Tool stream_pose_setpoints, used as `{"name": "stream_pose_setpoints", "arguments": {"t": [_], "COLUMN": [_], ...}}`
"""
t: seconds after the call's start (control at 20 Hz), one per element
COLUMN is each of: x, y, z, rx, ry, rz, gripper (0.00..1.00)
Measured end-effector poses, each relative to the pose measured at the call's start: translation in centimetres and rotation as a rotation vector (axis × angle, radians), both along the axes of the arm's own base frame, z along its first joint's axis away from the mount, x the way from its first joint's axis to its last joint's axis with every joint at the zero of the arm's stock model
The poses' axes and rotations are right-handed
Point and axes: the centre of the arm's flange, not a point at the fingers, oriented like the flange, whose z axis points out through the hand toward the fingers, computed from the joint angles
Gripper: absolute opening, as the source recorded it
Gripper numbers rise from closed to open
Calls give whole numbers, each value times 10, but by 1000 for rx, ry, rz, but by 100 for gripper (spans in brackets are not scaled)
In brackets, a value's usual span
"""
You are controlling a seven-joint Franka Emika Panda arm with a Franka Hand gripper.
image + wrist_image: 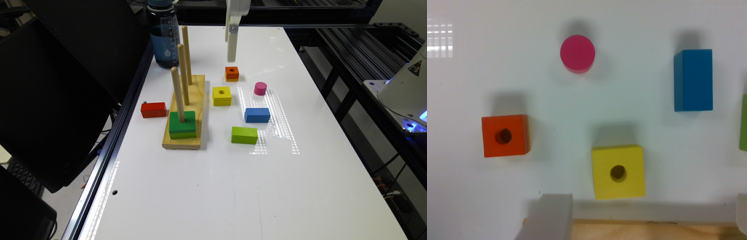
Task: Pick up yellow block.
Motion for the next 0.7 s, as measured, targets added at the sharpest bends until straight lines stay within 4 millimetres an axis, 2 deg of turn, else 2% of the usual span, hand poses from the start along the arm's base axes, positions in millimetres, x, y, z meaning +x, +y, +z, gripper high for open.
{"name": "stream_pose_setpoints", "arguments": {"t": [0.4, 0.7], "x": [0, 3], "y": [0, -3], "z": [-2, -38], "rx": [0, 4], "ry": [2, 5], "rz": [0, 0], "gripper": [100, 100]}}
